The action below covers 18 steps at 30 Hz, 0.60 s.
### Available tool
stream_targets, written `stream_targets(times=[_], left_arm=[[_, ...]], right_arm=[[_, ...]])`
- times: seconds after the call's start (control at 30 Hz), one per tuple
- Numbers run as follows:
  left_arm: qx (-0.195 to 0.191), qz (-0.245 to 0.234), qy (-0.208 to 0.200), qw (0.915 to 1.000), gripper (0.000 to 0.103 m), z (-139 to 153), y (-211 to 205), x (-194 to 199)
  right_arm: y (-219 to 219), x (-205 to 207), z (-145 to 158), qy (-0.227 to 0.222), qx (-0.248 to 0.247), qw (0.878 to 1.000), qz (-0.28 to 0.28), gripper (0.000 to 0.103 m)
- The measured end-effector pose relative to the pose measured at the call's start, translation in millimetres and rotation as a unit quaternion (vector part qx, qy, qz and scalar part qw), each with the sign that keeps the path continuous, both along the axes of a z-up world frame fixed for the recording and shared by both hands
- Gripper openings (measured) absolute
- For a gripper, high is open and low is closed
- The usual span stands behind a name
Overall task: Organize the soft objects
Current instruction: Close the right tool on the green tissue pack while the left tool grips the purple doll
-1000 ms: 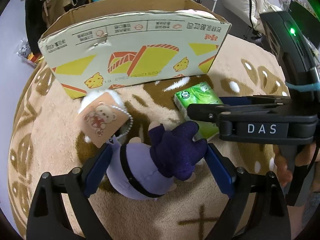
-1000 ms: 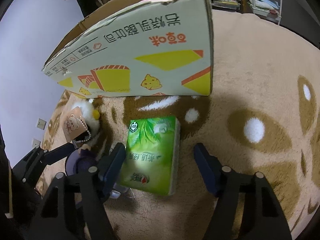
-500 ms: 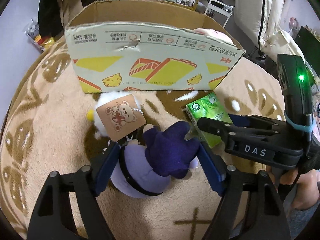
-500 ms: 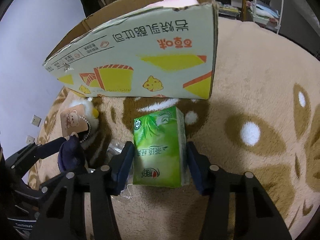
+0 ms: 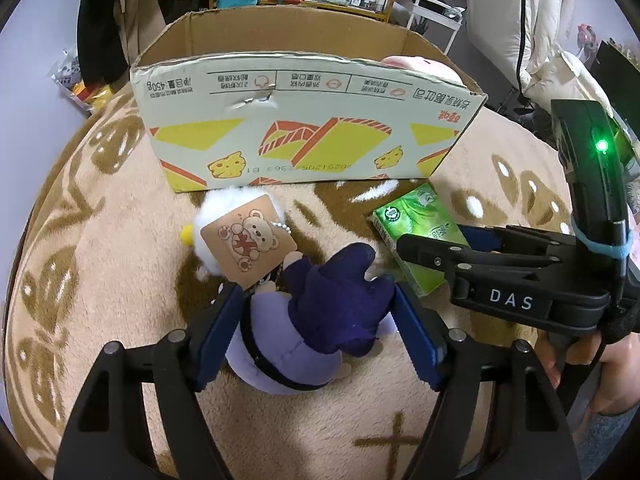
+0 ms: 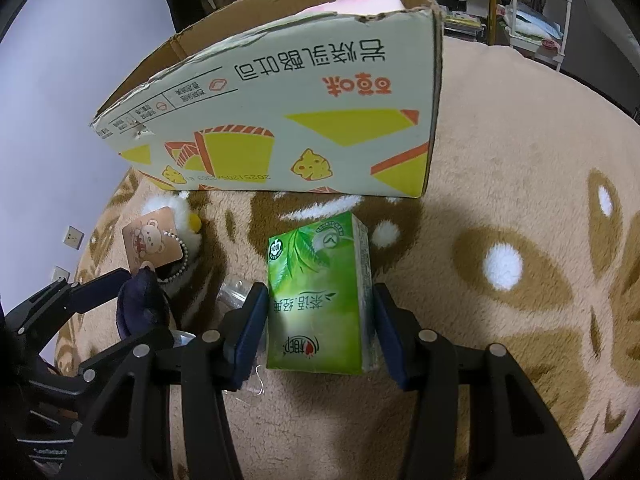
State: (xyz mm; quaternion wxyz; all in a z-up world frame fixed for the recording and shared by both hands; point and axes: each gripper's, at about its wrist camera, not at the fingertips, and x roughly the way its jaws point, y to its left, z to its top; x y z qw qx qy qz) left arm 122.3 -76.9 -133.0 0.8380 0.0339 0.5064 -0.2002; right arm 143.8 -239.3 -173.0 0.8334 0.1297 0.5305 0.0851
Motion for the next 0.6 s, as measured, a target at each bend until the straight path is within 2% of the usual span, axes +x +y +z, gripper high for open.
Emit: stream_targets(times=[0.13,0.2,0.33,0.6], left_arm=[[0.002,-0.001,0.000,1.0000,0.076,-1,-1,1],[0.001,-0.002,-0.004,1.0000,0.072,0,0,0],[-0.007,-0.021,-0.017,0.9996,0.045,7,-3,-5],[-0.018,-0.011,-0.035,0.9992,0.039,16,3,-11]], right_arm=[[-9,-3,4,-0.006,0.010,1.000,-0.007,0.055],[-9,-5,9,-0.018,0.007,1.000,-0.006,0.055],[-12,-7,14,-0.024,0.018,1.000,-0.006,0.055],[-9,-13,21,-0.036,0.015,0.999,-0.004,0.055]])
